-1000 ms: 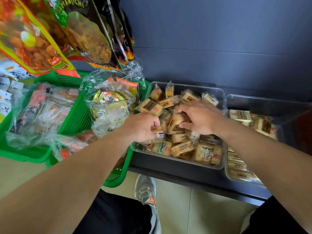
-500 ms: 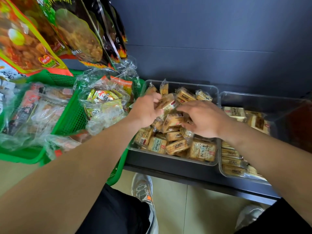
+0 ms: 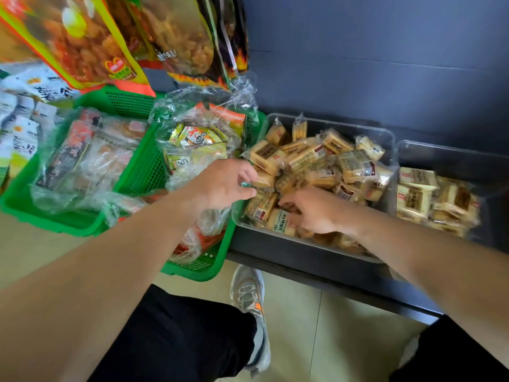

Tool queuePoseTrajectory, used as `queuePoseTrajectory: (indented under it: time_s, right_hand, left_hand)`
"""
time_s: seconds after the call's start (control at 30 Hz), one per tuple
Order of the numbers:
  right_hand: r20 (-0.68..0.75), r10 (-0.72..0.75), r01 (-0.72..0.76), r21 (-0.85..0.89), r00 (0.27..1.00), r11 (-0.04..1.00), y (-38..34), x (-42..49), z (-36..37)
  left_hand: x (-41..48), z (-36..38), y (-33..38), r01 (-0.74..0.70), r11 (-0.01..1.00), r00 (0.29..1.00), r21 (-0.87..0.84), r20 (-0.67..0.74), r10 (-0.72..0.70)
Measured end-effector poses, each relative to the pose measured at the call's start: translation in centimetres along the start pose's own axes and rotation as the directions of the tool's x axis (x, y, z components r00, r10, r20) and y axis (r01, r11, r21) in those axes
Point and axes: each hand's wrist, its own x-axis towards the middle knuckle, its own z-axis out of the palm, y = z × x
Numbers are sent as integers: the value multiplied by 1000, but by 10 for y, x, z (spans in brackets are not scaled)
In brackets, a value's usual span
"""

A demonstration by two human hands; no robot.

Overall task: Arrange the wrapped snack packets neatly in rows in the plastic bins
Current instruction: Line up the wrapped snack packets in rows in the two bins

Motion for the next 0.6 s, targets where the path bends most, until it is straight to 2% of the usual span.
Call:
queuePoseTrajectory:
  time_s: [0.27, 0.37, 0.6]
  right_hand:
    - [174, 127, -76, -271, 977, 959, -1, 3, 9]
    - [202, 140, -98, -206, 969, 974, -2, 8, 7]
    - [3, 129, -128, -77, 992, 989, -9, 11, 13]
  left_hand:
    - [1, 4, -3, -26, 999, 996, -25, 83, 28]
    - [1, 3, -5, -25, 999, 997, -41, 72, 28]
    - [1, 4, -6, -19, 999, 996, -34, 90, 22]
